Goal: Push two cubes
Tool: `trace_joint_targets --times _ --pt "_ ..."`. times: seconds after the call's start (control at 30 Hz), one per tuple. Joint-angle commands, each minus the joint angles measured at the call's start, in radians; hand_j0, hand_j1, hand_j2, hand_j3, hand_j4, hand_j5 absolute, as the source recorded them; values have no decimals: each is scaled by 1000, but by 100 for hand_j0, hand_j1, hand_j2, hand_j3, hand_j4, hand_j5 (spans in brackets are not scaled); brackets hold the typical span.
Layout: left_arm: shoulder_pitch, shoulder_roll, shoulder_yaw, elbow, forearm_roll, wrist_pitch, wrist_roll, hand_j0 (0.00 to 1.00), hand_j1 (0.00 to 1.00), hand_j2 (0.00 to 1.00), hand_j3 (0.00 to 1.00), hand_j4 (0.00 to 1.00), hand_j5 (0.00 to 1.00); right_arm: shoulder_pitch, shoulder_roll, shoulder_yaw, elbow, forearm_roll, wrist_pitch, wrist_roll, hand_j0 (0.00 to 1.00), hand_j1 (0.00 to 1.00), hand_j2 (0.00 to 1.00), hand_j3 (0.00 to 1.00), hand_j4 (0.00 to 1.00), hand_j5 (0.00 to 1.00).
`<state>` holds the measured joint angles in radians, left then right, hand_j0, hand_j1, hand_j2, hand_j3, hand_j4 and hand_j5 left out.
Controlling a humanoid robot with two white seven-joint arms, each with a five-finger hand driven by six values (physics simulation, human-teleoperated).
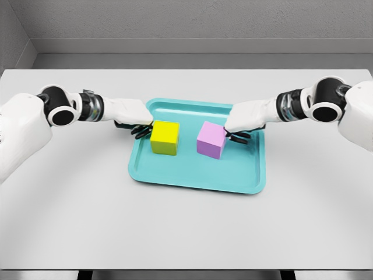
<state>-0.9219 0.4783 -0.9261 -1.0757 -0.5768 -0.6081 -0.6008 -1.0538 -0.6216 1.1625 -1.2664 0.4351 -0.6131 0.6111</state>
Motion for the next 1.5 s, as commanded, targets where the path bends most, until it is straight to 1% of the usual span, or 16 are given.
trace_joint_targets --times 0.0,0.23,0.37,0.4,0.47,0.5,0.53,0.57,0.6,0.63,0.7,0.77,0.83,1.0,1.07,1.47 --pt "0 -12 -2 -6 72 -3 -10 19 19 19 19 19 19 0 23 -1 1 -4 2 0 0 0 0 0 0 0" --pt "-14 -17 1 -7 114 -3 -10 20 20 20 20 20 20 2 20 -35 35 -9 2 0 0 0 0 0 0 0" --pt "-26 -10 4 -7 121 -3 -10 20 20 20 20 20 20 9 -10 -72 35 -9 2 0 1 1 1 1 1 1" --pt "-37 26 3 -15 187 -3 -10 20 20 20 20 20 20 11 -12 -86 35 -9 2 0 1 1 1 1 1 1" --pt "-60 103 4 -15 244 -3 -10 20 20 20 20 20 20 9 -9 -87 50 -10 2 0 1 1 1 1 1 1" --pt "-60 160 4 -55 314 -3 -10 20 20 20 20 20 20 9 -9 -98 71 -9 2 0 5 5 5 5 5 5" --pt "-49 255 -3 -200 394 -3 -10 20 20 20 20 20 20 11 -9 -119 78 -9 2 0 7 7 7 7 7 7" --pt "-17 313 -52 -358 411 -3 -10 20 20 20 20 20 20 11 -9 -121 78 -9 2 0 10 10 10 10 10 10" --pt "-8 304 -114 -447 411 -3 -10 20 20 20 20 20 20 11 -9 -127 78 -9 2 0 14 14 14 14 14 14" --pt "-8 270 -145 -452 407 -3 -10 20 20 20 20 20 20 11 -7 -127 78 -9 2 0 16 16 16 16 16 16" --pt "-3 267 -145 -451 407 -3 -10 20 20 20 20 20 20 9 -6 -130 81 -9 2 0 16 16 16 16 16 16" --pt "11 266 -145 -448 405 -3 -10 20 20 20 20 20 20 9 -9 -130 90 -7 2 0 24 24 24 24 24 24" --pt "26 221 -146 -379 379 -3 -10 20 20 20 20 20 20 6 -6 -130 91 -7 2 0 35 35 35 35 35 35" --pt "28 154 -146 -287 356 -3 -10 20 20 20 20 20 20 5 -1 -130 98 -6 2 0 34 34 34 34 34 34" --pt "28 140 -148 -287 356 -3 -10 20 20 20 20 20 20 2 0 -130 105 -4 2 0 25 25 25 25 25 25" --pt "28 141 -151 -282 357 -3 -10 20 20 20 20 20 20 14 14 -126 105 5 2 0 25 25 25 25 25 25"
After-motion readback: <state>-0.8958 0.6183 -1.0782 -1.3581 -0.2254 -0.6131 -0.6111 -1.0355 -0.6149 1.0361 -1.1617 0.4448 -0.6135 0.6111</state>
